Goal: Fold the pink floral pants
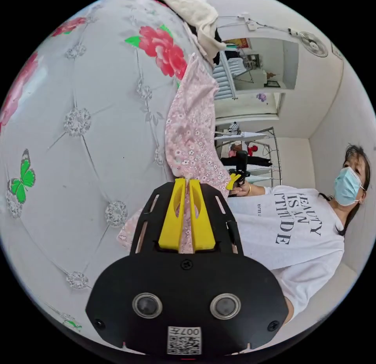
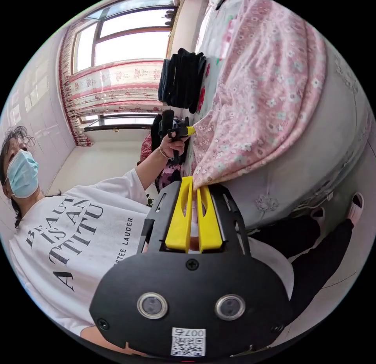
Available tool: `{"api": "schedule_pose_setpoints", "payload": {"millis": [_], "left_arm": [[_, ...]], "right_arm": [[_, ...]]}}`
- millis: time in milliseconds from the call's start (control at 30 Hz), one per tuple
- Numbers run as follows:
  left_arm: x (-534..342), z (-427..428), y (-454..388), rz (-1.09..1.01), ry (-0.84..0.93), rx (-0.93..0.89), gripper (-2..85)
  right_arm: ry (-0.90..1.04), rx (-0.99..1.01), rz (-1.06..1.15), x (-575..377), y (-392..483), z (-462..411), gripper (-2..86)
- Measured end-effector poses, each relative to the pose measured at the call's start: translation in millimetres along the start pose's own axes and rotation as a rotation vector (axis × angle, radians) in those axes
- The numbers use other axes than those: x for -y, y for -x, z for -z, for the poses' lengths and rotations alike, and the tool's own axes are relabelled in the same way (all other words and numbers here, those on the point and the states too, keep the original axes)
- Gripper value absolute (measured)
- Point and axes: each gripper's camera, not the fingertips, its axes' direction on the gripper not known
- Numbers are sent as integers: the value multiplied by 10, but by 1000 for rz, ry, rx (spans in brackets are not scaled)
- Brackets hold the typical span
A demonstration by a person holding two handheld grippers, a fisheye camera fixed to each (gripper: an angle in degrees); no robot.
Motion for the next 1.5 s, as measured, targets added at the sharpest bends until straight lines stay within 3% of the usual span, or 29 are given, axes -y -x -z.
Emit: {"api": "schedule_pose_setpoints", "payload": {"millis": [67,200,267,367,567,800,900,1100,1300,1500], "left_arm": [[-66,723,-557,-97,-235,-68,-8],[-160,1611,-1821,-329,-420,-54,-9],[-347,2046,-2824,-490,-540,-16,-9],[-744,2413,-4006,-638,-661,53,-9],[-1579,2590,-5692,-726,-776,259,-8],[-1907,2676,-6103,-575,-864,322,-8],[-1794,2911,-5874,-427,-903,345,-8],[-1530,3603,-5131,-156,-1056,205,-9],[-1759,3833,-6116,-384,-1200,337,-9],[-2264,3163,-6715,-509,-1215,520,-8]], "right_arm": [[-23,-31,155,138,541,248,-5],[-51,-84,473,485,1750,761,-5],[-39,-155,712,567,2750,969,-5],[-34,-236,964,343,3861,1075,-5],[-3,-194,1215,-400,4941,1080,-5],[108,-222,1228,-458,5073,690,-4],[169,-235,1151,-19,4860,291,-4],[225,-309,1054,921,4496,-628,-4],[130,-235,1207,1000,4913,-716,-4],[183,-164,1362,638,4846,-602,-4]]}}
